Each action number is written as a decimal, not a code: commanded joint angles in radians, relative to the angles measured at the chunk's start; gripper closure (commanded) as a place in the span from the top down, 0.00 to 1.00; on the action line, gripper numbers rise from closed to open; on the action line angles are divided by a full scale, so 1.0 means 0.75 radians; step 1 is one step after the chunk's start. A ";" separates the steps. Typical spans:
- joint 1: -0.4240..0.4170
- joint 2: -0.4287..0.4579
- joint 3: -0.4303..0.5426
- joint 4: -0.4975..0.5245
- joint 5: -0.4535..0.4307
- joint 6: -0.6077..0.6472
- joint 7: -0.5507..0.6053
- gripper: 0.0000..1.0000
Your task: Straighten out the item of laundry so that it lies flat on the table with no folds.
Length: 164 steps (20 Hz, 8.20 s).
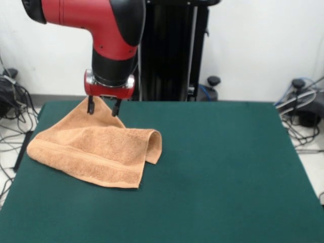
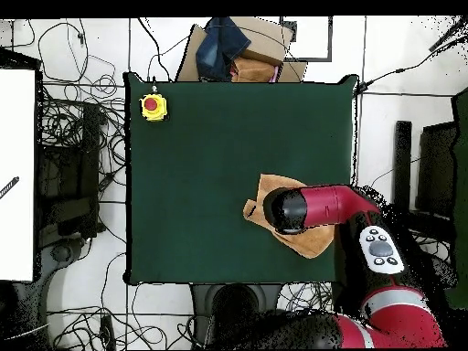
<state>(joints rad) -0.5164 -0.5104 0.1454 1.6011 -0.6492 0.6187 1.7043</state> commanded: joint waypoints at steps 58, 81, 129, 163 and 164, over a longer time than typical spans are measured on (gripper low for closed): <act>-0.218 -0.140 0.058 0.484 -0.352 -0.464 0.111 1.00; -0.171 -0.008 -0.008 0.352 -0.367 -0.638 0.099 1.00; -0.196 0.169 0.006 0.131 -0.419 -0.573 0.009 1.00; -0.101 0.323 -0.234 0.073 -0.527 -0.676 0.126 1.00; -0.098 0.328 -0.236 0.071 -0.524 -0.680 0.129 1.00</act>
<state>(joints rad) -0.6406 -0.3282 -0.0062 1.7532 -0.9884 0.1814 1.7043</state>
